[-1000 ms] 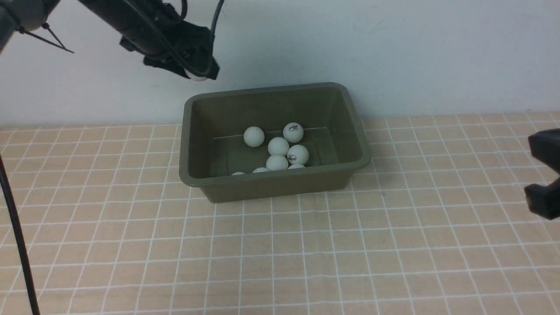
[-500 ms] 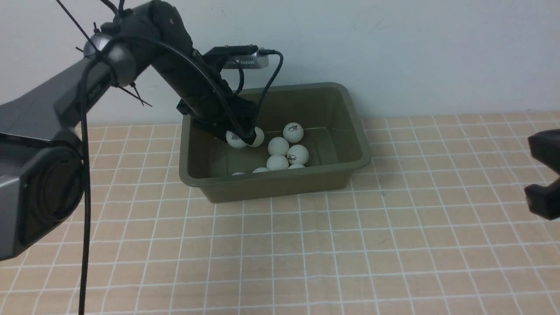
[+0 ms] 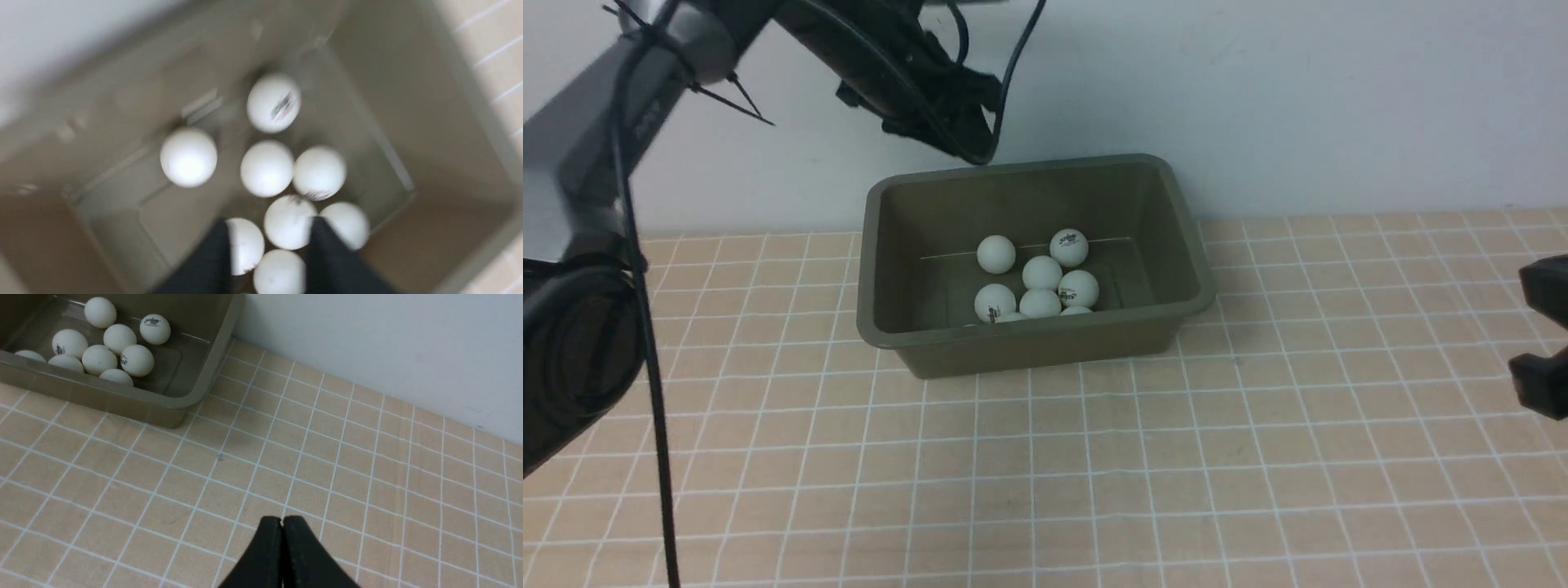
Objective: Put the table tennis balls into the box on the light coffee tablecloth.
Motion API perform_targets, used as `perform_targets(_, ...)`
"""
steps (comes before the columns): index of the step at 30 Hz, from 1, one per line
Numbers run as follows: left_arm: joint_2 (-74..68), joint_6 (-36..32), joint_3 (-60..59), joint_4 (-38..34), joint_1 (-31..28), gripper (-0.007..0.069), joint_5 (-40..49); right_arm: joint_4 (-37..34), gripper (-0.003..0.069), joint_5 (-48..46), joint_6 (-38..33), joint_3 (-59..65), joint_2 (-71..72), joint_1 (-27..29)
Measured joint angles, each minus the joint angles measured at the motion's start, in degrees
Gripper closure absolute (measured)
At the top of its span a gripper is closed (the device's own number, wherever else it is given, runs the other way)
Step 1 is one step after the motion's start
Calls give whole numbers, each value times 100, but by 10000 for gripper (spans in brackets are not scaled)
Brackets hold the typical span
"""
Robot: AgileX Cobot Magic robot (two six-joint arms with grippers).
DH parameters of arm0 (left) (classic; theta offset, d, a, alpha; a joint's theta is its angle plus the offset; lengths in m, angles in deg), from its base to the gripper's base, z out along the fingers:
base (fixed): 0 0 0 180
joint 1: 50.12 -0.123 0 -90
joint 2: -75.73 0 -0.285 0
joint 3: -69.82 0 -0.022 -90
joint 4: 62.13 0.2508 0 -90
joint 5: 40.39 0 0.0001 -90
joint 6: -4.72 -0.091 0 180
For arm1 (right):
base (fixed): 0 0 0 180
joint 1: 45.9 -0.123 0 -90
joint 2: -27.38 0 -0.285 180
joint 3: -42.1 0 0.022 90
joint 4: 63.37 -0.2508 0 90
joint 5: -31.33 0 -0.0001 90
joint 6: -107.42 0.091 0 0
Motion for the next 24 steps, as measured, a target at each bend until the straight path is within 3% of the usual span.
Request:
perform_targets(2, 477, -127, 25, 0, 0, 659, 48, 58, 677, 0, 0, 0, 0, 0)
perform_targets(4, 879, -265, 37, 0, 0, 684, 76, 118, 677, 7, 37, 0, 37, 0)
perform_targets(12, 2435, -520, -407, 229, 0, 693, 107, 768, 677, 185, 587, 80, 771, 0)
perform_targets(19, 4116, -825, -2437, 235, 0, 693, 82, 1179, 677, 202, 1183, 1218, 1728, 0)
perform_targets(24, 5495, -1061, -4604, 199, 0, 693, -875, 1125, 677, 230, 1212, 1816, 2185, 0)
